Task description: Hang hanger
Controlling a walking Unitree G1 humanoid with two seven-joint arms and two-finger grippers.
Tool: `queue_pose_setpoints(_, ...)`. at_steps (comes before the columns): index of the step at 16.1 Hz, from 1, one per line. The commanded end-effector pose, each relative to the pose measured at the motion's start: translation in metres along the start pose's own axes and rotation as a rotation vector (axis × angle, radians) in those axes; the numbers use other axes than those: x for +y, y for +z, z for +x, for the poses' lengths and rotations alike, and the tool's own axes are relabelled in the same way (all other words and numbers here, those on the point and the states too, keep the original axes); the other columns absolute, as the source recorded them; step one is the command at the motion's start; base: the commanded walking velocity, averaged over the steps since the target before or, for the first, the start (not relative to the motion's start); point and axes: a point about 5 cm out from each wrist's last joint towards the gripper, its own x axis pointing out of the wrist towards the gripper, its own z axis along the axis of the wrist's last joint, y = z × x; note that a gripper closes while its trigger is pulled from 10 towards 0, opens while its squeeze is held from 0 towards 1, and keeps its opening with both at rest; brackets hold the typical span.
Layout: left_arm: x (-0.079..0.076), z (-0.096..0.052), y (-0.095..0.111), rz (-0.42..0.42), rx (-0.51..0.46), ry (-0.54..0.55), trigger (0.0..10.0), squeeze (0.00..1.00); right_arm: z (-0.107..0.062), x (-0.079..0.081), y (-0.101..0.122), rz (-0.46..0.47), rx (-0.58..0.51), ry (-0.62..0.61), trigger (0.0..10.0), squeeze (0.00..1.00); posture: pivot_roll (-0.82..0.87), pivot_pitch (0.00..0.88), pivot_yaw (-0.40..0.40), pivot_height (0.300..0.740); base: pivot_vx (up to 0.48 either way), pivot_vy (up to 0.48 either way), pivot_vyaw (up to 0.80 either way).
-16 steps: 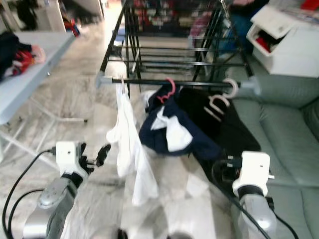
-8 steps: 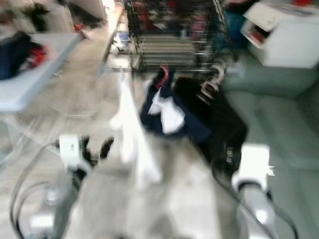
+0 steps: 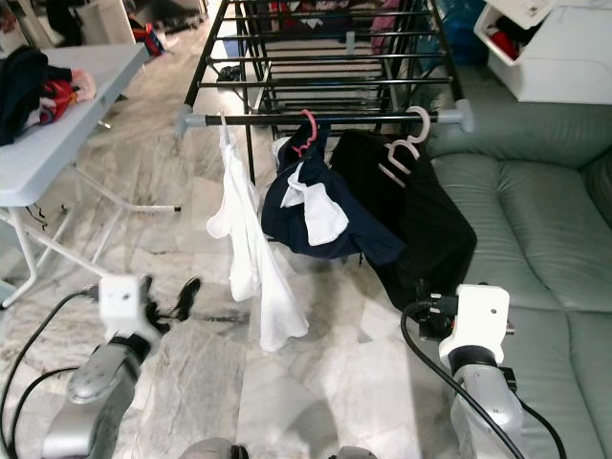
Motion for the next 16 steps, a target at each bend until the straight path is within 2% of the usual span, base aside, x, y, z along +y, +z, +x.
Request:
queue_pose_setpoints(1, 0.0045, -0.0015, -0.0008, 0.012, 0.001, 0.013, 10.0, 0.0, -0.0005, 0.0065, -0.0021, -0.011, 0.001, 0.032, 10.0, 0.0, -0.05, 0.0, 0.036, 0.74, 0.0, 0.0, 0.0)
queue_pose_setpoints(3, 0.002, -0.0004, -0.0006, 0.016, -0.002, 0.009, 10.0, 0.0, 0.0006, 0.007, -0.0009, -0.017, -0.003, 0.034, 10.0, 0.0, -0.05, 0.0, 0.036, 0.74, 0.0, 0.0, 0.0)
queue_pose_setpoints(6, -0.003, 0.0008, -0.0005, 0.014, -0.009, -0.009, 10.0, 0.0, 0.0017, 0.0027, 0.0008, -0.022, -0.012, 0.027, 10.0, 0.0, -0.06, 0.0, 0.036, 0.74, 0.0, 0.0, 0.72)
queue_pose_setpoints(16, -0.0034, -0.0005, -0.0018, 0.016, -0.006, -0.016, 10.0, 0.0, -0.0009, 0.0015, -0.0027, -0.008, 0.0, 0.008, 10.0, 0.0, -0.06, 0.0, 0.04, 0.74, 0.0, 0.0, 0.0)
